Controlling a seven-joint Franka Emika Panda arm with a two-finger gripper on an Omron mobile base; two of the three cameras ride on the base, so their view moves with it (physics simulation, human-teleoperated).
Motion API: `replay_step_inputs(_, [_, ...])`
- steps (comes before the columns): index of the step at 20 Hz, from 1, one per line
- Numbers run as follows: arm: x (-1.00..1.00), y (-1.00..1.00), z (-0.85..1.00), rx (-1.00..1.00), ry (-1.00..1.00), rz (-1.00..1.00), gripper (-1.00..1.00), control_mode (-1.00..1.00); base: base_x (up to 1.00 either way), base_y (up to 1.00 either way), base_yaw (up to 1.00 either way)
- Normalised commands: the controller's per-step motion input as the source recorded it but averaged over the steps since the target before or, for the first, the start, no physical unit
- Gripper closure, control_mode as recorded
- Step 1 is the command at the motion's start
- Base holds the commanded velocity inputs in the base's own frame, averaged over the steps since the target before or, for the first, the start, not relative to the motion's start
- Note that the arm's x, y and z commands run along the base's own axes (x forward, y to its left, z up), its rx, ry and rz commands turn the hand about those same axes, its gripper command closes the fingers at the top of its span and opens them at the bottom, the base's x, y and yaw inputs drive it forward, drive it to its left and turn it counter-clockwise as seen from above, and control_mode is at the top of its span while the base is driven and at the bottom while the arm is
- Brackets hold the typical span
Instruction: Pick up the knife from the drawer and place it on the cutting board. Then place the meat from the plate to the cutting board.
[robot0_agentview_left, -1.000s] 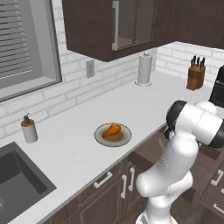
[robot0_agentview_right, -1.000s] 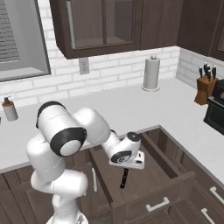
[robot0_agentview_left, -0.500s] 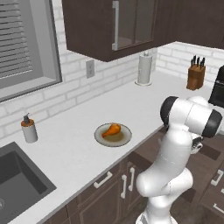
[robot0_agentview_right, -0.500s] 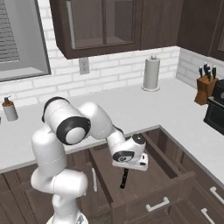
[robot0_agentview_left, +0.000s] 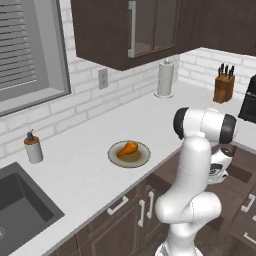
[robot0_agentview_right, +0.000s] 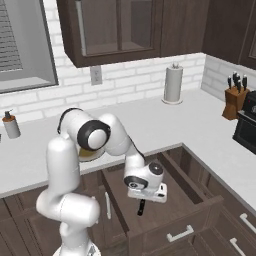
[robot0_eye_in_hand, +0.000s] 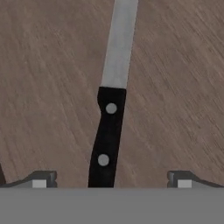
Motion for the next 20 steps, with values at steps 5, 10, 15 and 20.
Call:
replay_step_inputs(5, [0.15, 0.0, -0.24, 0.0, 0.0, 0.0, -1.0, -1.0, 0.0, 0.0, 0.0])
replay_step_inputs(10, [0.19, -0.11, -0.21, 0.0, 0.0, 0.0, -1.0, -1.0, 0.0, 0.0, 0.0])
replay_step_inputs(15, [0.2, -0.26, -0.27, 0.0, 0.02, 0.0, -1.0, -1.0, 0.0, 0.0, 0.0])
replay_step_inputs(20, [0.09, -0.27, -0.48, 0.0, 0.0, -0.02, -1.0, -1.0, 0.0, 0.0, 0.0])
